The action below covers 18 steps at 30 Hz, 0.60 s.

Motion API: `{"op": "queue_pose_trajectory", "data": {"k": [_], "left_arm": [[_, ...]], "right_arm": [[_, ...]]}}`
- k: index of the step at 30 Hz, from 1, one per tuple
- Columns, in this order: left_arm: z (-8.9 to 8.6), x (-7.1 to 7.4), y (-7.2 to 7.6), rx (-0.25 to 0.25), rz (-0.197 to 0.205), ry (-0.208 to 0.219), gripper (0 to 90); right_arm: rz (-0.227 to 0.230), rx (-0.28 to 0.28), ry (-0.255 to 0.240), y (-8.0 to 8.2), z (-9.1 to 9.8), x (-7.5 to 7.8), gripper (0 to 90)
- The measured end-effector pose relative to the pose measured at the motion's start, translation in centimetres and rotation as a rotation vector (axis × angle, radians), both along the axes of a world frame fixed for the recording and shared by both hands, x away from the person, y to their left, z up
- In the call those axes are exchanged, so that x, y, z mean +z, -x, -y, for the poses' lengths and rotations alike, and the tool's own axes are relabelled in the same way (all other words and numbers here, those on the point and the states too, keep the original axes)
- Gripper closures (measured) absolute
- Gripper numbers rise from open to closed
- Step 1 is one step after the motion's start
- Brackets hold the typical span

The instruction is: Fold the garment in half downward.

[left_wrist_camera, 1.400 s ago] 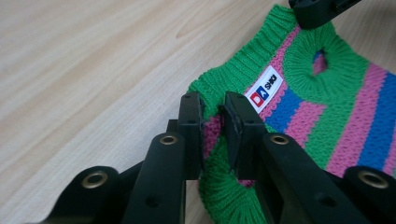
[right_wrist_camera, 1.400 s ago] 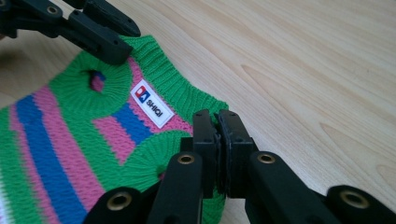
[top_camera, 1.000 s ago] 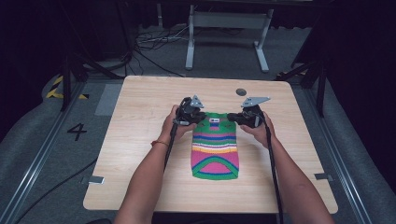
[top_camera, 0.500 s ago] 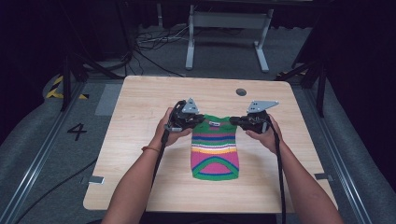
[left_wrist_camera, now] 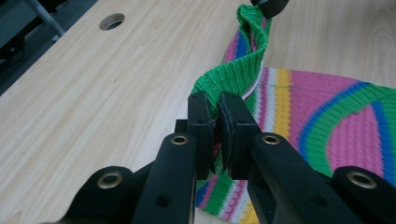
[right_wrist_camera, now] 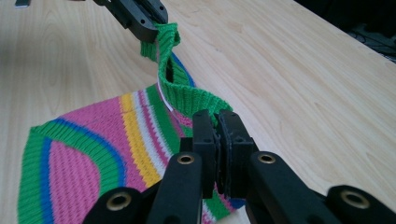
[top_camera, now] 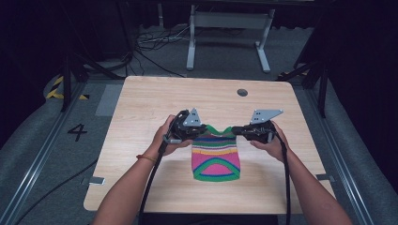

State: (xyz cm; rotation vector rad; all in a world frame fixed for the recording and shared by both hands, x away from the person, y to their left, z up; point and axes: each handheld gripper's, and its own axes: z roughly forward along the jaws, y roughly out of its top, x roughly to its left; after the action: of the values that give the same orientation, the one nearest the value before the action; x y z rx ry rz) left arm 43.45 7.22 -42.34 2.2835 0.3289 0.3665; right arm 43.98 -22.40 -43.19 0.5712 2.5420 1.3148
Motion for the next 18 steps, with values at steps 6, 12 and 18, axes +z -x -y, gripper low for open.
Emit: {"op": "queue_pose_trajectory", "data": {"k": [6,12,18], "left_arm": [[-0.4,-0.7,1.8,-0.032,0.01,-0.031,83.3],[-0.5,-1.6,3.5,-0.061,-0.004,-0.052,83.2],[0.0,-2.2,5.2,-0.099,-0.011,-0.074,83.3]], "right_arm": [[-0.004,0.059,0.006,1.6,-0.1,-0.4,86.7],[-0.002,0.11,0.033,3.2,-0.4,-0.8,86.6],[-0.019,0.148,0.049,4.8,-0.3,-1.5,86.6]]}}
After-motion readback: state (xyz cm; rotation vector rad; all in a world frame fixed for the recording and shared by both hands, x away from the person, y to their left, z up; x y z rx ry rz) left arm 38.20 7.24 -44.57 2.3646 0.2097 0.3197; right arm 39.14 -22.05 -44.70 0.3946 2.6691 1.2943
